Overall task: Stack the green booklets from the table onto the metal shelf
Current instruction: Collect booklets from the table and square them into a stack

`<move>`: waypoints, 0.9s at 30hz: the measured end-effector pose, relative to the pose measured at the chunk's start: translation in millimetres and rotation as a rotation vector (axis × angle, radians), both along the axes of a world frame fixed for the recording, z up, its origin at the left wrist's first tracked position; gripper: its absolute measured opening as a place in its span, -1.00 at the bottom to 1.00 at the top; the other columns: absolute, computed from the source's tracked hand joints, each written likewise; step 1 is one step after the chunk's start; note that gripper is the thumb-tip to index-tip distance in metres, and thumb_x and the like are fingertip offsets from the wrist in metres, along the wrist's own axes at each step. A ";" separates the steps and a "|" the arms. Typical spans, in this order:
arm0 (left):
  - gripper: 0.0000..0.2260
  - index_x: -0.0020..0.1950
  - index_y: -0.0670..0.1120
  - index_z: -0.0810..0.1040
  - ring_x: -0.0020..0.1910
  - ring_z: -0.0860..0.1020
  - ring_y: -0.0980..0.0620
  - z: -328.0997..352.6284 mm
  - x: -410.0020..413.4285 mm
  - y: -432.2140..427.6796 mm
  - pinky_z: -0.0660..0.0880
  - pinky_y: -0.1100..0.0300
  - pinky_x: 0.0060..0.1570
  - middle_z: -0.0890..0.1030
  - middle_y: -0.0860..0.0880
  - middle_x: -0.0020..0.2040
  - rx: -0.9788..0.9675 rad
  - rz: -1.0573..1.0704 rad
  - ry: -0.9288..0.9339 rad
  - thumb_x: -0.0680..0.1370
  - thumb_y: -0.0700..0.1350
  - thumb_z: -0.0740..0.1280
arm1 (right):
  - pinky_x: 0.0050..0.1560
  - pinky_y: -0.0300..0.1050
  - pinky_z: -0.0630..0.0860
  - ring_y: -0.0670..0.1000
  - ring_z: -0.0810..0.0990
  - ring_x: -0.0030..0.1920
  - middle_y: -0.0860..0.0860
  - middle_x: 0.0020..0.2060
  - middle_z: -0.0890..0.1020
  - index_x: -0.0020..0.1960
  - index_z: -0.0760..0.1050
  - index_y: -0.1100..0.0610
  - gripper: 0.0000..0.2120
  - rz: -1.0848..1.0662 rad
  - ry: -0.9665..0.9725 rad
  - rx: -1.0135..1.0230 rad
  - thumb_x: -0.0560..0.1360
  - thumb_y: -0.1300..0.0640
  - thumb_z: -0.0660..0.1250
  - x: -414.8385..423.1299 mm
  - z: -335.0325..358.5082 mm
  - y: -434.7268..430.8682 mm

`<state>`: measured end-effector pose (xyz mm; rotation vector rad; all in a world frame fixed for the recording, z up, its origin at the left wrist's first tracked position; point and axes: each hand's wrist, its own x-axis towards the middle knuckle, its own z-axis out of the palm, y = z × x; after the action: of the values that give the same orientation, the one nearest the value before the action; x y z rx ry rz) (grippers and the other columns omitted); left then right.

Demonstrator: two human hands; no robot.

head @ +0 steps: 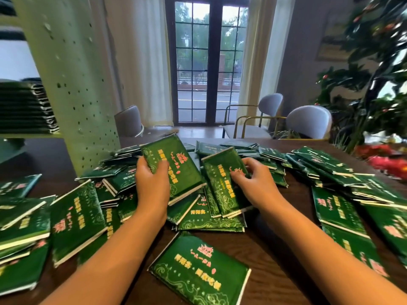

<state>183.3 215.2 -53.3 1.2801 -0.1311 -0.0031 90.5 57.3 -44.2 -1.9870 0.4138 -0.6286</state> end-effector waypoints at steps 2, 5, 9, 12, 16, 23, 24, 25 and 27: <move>-0.33 0.46 -0.02 0.29 0.37 0.41 -0.19 0.8 -2.0 0.7 0.38 -0.23 0.30 0.42 -0.13 0.41 0.008 0.001 -0.017 0.35 0.08 0.27 | 0.05 0.16 0.55 0.16 0.61 -0.04 0.10 -0.07 0.62 -0.03 0.49 0.05 -0.89 -0.024 -0.111 0.051 0.53 0.24 0.31 -4.3 3.4 -1.7; -0.48 0.45 -0.06 0.30 0.25 0.51 -0.16 -0.6 -4.8 -0.6 0.44 -0.20 0.24 0.52 -0.11 0.31 0.073 -0.020 -0.025 0.49 -0.04 0.25 | 0.01 0.10 0.60 0.13 0.63 -0.04 0.10 0.00 0.62 0.11 0.47 0.06 -0.81 -0.002 -0.265 0.289 0.55 0.28 0.27 -8.4 7.6 -2.4; -0.39 0.46 -0.03 0.30 0.32 0.46 -0.18 -2.8 -14.3 -7.2 0.39 -0.22 0.29 0.47 -0.12 0.36 0.149 -0.136 -0.014 0.41 0.03 0.25 | -0.21 -0.13 0.63 -0.02 0.66 -0.18 0.04 -0.05 0.66 0.10 0.48 0.02 -0.77 0.140 -0.310 0.500 0.56 0.31 0.23 -11.4 9.0 2.4; -0.53 0.50 -0.06 0.25 0.37 0.41 -0.12 0.3 -25.2 -14.3 0.33 -0.20 0.36 0.42 -0.09 0.42 0.127 -0.220 0.007 0.59 -0.07 0.20 | -0.09 -0.08 0.63 -0.02 0.67 -0.07 0.03 0.04 0.65 0.23 0.43 -0.01 -0.69 0.186 -0.276 0.439 0.56 0.28 0.25 -11.5 4.8 10.6; -0.46 0.52 -0.04 0.22 0.38 0.41 -0.06 -1.6 -35.8 -18.5 0.31 -0.14 0.39 0.42 -0.06 0.42 0.028 -0.350 0.017 0.59 0.12 0.22 | 0.01 -0.17 0.59 -0.08 0.65 0.00 -0.02 0.04 0.65 0.18 0.44 -0.04 -0.68 0.220 -0.277 0.230 0.54 0.32 0.25 -12.2 0.0 21.2; -0.79 0.19 0.01 0.47 0.05 0.64 -0.03 -6.7 -40.0 -19.4 0.57 0.00 0.05 0.67 -0.04 0.06 0.140 -0.397 -0.074 0.58 -0.19 0.30 | 0.12 -0.31 0.48 -0.26 0.52 0.13 -0.19 0.09 0.56 0.28 0.35 -0.17 -0.62 0.276 -0.272 0.028 0.55 0.18 0.27 -12.7 -4.8 34.4; -0.81 0.17 -0.01 0.48 0.00 0.65 -0.03 -5.1 -38.5 -19.2 0.57 0.05 -0.03 0.67 -0.05 0.03 0.110 -0.372 -0.056 0.59 -0.22 0.27 | 0.22 -0.19 0.44 -0.18 0.47 0.21 -0.17 0.14 0.53 0.33 0.35 -0.15 -0.63 0.240 -0.248 -0.040 0.55 0.09 0.24 -12.1 -4.2 31.2; -0.82 0.16 -0.03 0.49 -0.05 0.65 -0.03 -3.6 -36.1 -17.0 0.57 0.07 -0.10 0.67 -0.07 0.01 0.072 -0.338 -0.018 0.59 -0.23 0.26 | 0.29 -0.11 0.39 -0.11 0.41 0.27 -0.13 0.18 0.49 0.36 0.36 -0.10 -0.63 0.195 -0.227 -0.108 0.57 0.06 0.20 -12.4 -3.6 28.1; -0.89 0.09 -0.07 0.50 -0.14 0.64 -0.06 2.7 -30.1 -11.4 0.58 0.06 -0.15 0.66 -0.12 -0.03 -0.033 -0.289 0.114 0.59 -0.22 0.26 | 0.28 -0.26 0.33 -0.08 0.39 0.26 -0.08 0.18 0.47 0.37 0.38 0.01 -0.67 0.145 -0.214 -0.227 0.61 0.13 0.15 -14.0 0.2 19.6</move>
<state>153.2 203.8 -50.5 1.2155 -0.2161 -0.3198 76.6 76.9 -44.0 -2.1130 0.0692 -0.8144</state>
